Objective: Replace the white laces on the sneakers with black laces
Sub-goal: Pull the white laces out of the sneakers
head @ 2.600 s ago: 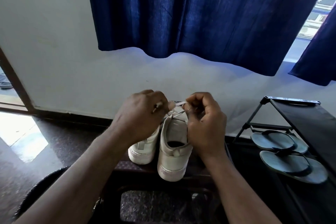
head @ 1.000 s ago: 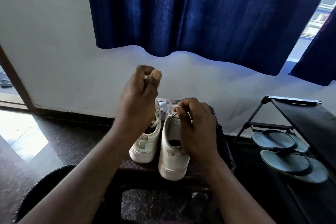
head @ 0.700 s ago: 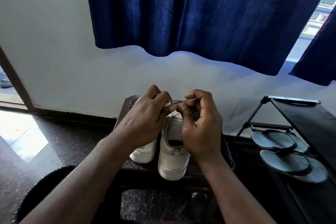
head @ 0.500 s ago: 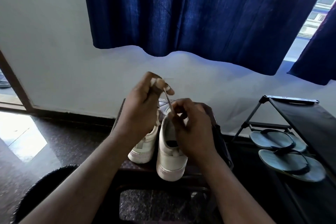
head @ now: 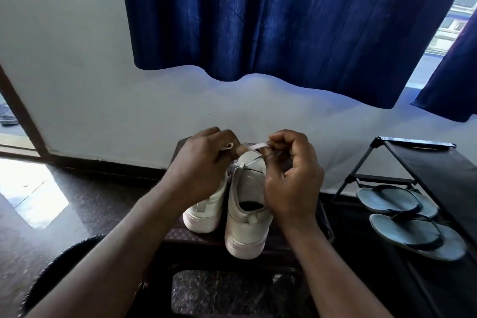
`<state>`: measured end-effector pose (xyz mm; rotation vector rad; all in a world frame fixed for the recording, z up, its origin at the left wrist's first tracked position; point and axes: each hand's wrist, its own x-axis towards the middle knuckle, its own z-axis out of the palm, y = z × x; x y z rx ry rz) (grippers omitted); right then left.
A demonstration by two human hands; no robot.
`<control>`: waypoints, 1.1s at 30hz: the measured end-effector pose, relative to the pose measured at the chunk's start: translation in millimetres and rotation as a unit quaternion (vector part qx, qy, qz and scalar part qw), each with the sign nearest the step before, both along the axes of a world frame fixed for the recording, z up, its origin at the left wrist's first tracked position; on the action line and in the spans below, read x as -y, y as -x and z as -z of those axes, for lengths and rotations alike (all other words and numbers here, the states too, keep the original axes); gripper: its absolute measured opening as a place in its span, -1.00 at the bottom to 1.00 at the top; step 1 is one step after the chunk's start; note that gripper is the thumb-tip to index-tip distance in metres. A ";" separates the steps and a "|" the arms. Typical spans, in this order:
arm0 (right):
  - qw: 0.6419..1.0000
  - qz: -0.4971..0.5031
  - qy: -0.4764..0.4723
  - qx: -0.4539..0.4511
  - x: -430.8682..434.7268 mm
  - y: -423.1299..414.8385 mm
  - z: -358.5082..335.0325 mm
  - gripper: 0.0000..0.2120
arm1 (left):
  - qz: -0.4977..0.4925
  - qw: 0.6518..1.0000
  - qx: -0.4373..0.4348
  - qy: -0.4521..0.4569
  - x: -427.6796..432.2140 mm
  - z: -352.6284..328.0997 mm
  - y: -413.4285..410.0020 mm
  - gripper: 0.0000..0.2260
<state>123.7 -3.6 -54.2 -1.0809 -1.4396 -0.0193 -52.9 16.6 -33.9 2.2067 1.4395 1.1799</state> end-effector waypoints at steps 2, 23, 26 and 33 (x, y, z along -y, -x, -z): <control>0.999 -0.010 0.030 0.015 0.9 -0.4 0.3 -0.83 | 0.026 0.985 0.168 0.035 0.3 -5.2 -5.4 -0.89; 0.984 -0.018 0.143 0.100 0.7 11.5 17.3 -0.92 | 0.173 0.755 0.614 0.150 18.3 -36.7 -25.7 -0.73; 0.990 -0.034 0.096 0.093 4.9 14.8 13.2 -0.82 | 0.158 0.749 0.629 0.136 13.9 -34.9 -19.1 -0.72; 0.997 -0.020 0.053 0.045 4.4 13.0 5.1 -0.88 | 0.127 0.755 0.625 0.153 9.8 -28.2 -14.9 -0.71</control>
